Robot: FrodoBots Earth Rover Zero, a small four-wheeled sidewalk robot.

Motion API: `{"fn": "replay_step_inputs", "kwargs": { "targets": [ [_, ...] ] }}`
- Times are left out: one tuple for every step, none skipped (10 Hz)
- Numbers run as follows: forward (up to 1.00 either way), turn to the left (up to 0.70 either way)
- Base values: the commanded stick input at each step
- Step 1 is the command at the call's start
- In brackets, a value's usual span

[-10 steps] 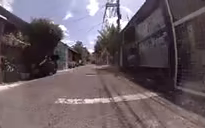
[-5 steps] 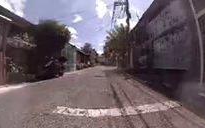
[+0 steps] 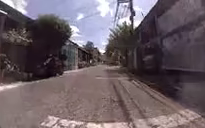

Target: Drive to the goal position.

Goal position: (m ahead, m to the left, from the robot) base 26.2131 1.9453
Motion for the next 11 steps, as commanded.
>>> {"fn": "replay_step_inputs", "kwargs": {
  "targets": [
    [0.70, 0.00],
    [0.70, 0.00],
    [0.70, 0.00],
    [0.70, 0.00],
    [0.70, 0.00],
    [0.70, 0.00],
    [0.70, 0.00],
    [0.70, 0.00],
    [0.70, 0.00],
    [0.70, 0.00],
    [0.70, 0.01]
  ]
}}
